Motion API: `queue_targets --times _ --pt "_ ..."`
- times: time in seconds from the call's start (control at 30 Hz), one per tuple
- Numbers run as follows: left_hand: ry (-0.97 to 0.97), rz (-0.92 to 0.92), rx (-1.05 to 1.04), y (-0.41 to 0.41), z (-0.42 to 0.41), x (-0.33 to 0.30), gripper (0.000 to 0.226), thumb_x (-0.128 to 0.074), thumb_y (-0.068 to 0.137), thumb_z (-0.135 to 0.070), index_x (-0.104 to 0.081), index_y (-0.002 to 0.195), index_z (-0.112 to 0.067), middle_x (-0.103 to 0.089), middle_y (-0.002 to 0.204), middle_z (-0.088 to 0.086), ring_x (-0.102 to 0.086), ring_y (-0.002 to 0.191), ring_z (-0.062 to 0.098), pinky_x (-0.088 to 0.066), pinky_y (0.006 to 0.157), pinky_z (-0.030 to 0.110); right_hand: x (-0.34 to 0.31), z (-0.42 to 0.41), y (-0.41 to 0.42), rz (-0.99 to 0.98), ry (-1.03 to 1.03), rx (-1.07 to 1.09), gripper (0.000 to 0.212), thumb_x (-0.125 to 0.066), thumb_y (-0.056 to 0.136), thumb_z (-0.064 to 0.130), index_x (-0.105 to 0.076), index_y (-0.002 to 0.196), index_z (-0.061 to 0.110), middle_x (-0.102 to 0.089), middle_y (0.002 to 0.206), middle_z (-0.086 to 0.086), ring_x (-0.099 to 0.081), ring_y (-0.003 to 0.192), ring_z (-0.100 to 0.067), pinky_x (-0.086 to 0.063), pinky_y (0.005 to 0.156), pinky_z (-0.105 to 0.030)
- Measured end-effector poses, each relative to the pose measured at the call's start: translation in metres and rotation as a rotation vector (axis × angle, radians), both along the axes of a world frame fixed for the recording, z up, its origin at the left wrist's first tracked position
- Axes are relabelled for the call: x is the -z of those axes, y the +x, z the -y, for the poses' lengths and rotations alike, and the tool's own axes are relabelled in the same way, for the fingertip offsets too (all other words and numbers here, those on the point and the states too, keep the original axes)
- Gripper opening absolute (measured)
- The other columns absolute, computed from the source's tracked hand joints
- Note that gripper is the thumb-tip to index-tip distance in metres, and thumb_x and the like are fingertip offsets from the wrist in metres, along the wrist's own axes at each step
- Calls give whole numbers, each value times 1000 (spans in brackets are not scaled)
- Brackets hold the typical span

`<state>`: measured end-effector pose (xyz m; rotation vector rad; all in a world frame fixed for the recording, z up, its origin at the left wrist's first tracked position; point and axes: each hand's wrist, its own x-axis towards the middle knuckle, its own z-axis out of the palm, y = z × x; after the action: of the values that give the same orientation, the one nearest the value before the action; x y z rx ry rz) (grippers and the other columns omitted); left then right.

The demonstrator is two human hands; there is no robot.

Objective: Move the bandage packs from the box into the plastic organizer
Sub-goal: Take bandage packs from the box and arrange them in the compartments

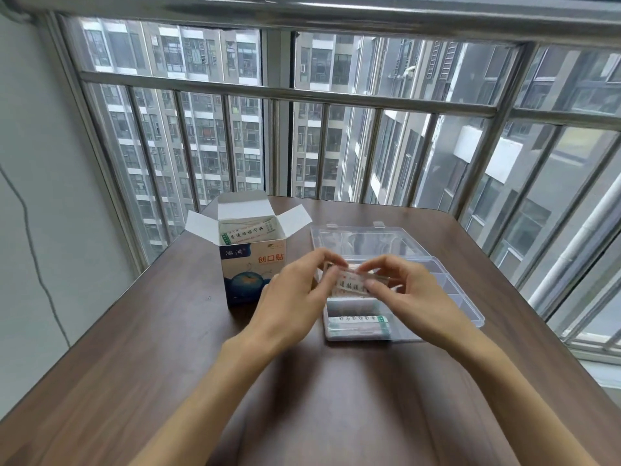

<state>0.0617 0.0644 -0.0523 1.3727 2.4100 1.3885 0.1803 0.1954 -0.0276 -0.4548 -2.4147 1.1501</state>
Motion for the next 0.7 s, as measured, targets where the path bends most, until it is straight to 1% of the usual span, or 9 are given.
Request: queue_targets --times 0.07,0.13,0.17,0.23,0.33,0.4,0.5,0.6,0.7 --pt "-73 8 31 -7 5 1 7 -58 89 -45 -61 95 -46 -65 83 -19 -52 55 -3 -50 67 32 0 -5 4 72 121 3 16 -66 85 14 -67 86 30 -70 81 7 -62 77 -10 -43 66 -12" --pt "-140 -30 39 -10 10 1 9 -63 85 -48 -65 94 -48 -66 85 -23 -50 55 -9 -44 65 28 1 -7 6 152 201 -6 13 -68 82 18 -69 85 31 -67 72 9 -60 72 -7 -45 70 -20" --pt "-168 -59 27 -10 11 0 11 -64 83 -51 -66 93 -48 -67 85 -25 -50 57 -11 -43 66 26 0 -6 6 190 213 -12 12 -69 82 21 -69 85 32 -65 68 11 -60 70 -4 -45 70 -21" --pt "-198 -112 -13 -8 13 -2 14 -63 82 -55 -67 94 -47 -67 86 -27 -50 59 -10 -44 68 25 1 -5 6 215 205 -15 10 -71 81 24 -68 82 34 -63 64 12 -59 66 -1 -45 69 -19" --pt "-206 -180 -55 -4 12 -5 19 -62 83 -57 -68 95 -45 -69 87 -26 -50 62 -5 -43 67 24 0 -10 6 183 211 23 11 -73 79 23 -70 78 34 -67 64 8 -58 62 -3 -46 67 -25" --pt "-220 -205 -46 -4 12 -6 19 -62 83 -56 -69 95 -44 -69 88 -25 -52 67 -1 -44 70 24 -3 -12 6 244 219 2 9 -73 78 24 -71 80 32 -70 67 7 -61 65 -2 -45 65 -21" --pt "-274 -267 16 -5 14 -5 19 -60 86 -54 -70 97 -43 -68 96 -24 -59 84 2 -45 75 27 -6 -12 6 326 277 -31 6 -74 77 27 -72 80 31 -71 69 8 -63 68 3 -40 58 -10" --pt "-330 -365 76 -6 16 -6 30 -52 86 -62 -68 105 -45 -67 103 -22 -61 97 6 -48 78 30 -7 -12 2 369 316 -67 2 -75 76 31 -75 78 31 -70 67 9 -61 63 2 -42 59 -15" --pt "-408 -423 128 -6 18 -6 56 -50 73 -80 -63 115 -45 -67 112 -18 -59 106 6 -48 86 31 -12 -12 -4 431 386 -76 3 -76 74 34 -76 76 33 -67 64 14 -58 61 4 -45 61 -19"
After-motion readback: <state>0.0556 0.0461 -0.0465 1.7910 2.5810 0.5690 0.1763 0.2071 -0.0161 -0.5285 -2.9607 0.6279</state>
